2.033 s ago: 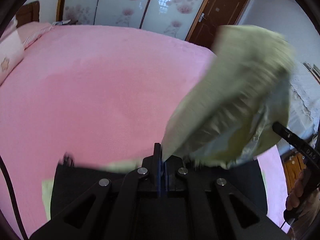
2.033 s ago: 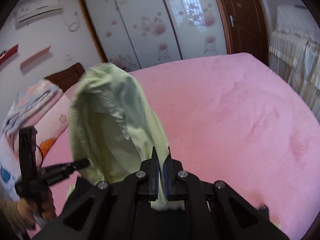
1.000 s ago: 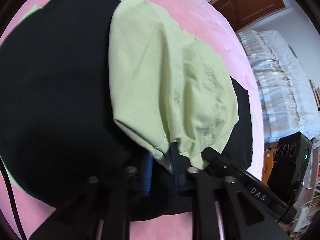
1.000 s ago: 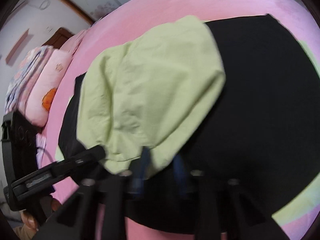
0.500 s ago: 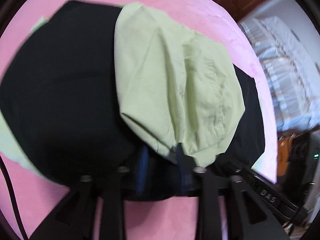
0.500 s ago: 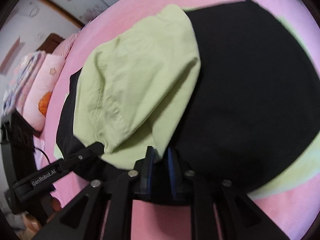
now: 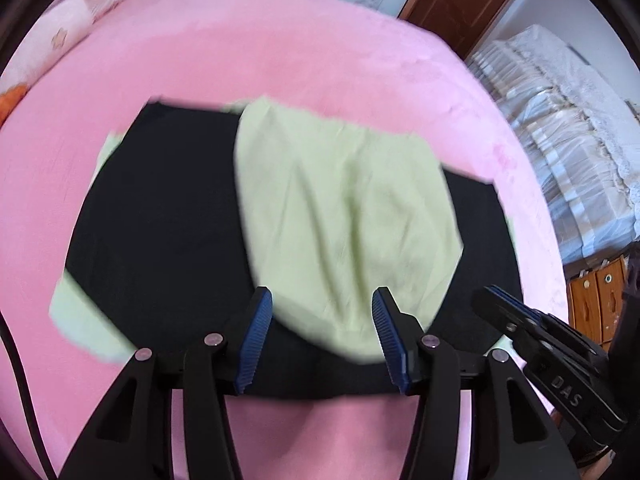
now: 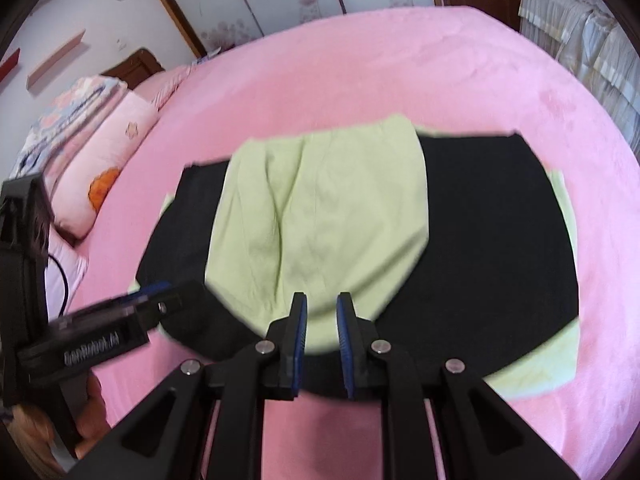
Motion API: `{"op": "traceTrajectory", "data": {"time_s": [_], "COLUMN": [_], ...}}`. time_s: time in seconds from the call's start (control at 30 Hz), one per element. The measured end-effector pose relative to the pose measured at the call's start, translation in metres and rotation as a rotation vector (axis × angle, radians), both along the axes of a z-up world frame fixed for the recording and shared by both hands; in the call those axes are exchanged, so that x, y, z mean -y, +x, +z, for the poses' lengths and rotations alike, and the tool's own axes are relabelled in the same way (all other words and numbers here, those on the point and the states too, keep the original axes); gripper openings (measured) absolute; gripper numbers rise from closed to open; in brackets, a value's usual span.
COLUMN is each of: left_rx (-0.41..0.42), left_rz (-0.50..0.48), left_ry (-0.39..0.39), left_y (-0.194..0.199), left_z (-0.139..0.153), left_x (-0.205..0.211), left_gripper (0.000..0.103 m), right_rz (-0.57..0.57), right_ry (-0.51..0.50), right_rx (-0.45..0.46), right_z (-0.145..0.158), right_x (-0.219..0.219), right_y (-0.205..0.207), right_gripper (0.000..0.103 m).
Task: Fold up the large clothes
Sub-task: 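Open both grippers and release the hood onto the black body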
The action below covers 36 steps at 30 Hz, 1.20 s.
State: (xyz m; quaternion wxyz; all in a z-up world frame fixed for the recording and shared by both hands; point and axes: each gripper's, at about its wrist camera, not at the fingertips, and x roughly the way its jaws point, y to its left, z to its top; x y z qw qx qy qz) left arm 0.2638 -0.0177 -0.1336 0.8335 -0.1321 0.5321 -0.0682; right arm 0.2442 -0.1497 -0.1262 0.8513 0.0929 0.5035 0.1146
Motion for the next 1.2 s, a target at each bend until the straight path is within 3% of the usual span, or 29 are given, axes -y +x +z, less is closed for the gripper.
{"op": "traceTrajectory", "data": {"time_s": [0.13, 0.23, 0.33, 0.43, 0.47, 0.53, 0.6, 0.77, 1.0, 1.2], "left_rx": [0.081, 0.07, -0.012, -0.05, -0.05, -0.047, -0.035, -0.042, -0.086, -0.093], "left_rz": [0.038, 0.085, 0.128, 0.137, 0.133, 0.126, 0.107, 0.107, 0.102, 0.109], "left_ry": [-0.025, -0.02, 0.027, 0.108, 0.098, 0.082, 0.111, 0.127, 0.095, 0.055], "left_y": [0.046, 0.081, 0.097, 0.094, 0.091, 0.085, 0.083, 0.085, 0.083, 0.058], "left_z": [-0.005, -0.027, -0.059, -0.083, -0.089, -0.095, -0.095, -0.094, -0.079, -0.043], "left_x": [0.005, 0.004, 0.002, -0.007, -0.011, -0.017, -0.014, -0.014, -0.016, -0.016], "left_gripper": [0.051, 0.048, 0.048, 0.04, 0.04, 0.04, 0.04, 0.04, 0.043, 0.049], "right_rz": [-0.019, -0.007, 0.019, -0.048, -0.073, -0.087, -0.079, -0.062, -0.098, -0.083], "right_ry": [0.068, 0.112, 0.04, -0.138, -0.141, -0.068, -0.054, -0.163, -0.099, -0.051], "right_rx": [0.019, -0.002, -0.031, -0.02, -0.026, -0.056, -0.053, -0.038, -0.085, -0.066], "right_z": [-0.015, -0.037, -0.061, -0.08, -0.086, -0.094, -0.095, -0.093, -0.086, -0.046], "right_x": [-0.006, -0.016, -0.02, 0.004, 0.019, 0.043, 0.049, 0.031, 0.04, 0.035], "right_y": [0.049, 0.08, 0.095, 0.089, 0.086, 0.079, 0.073, 0.071, 0.072, 0.049], "right_gripper": [0.015, 0.015, 0.015, 0.008, 0.0, 0.0, 0.0, 0.0, 0.003, 0.003]}}
